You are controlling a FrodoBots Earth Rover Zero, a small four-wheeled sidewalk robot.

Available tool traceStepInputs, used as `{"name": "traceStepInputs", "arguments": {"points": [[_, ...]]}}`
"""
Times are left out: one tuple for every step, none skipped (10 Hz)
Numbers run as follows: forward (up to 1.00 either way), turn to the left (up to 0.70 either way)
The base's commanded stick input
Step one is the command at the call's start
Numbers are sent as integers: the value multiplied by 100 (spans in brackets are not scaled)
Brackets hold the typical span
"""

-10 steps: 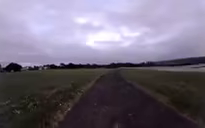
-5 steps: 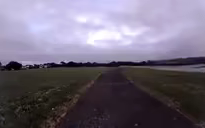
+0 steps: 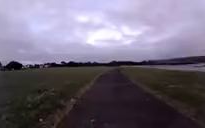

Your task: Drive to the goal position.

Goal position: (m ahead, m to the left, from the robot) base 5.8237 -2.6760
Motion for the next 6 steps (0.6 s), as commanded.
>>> {"name": "traceStepInputs", "arguments": {"points": [[50, 0], [50, 0], [50, 0], [50, 0], [50, 0], [50, 0]]}}
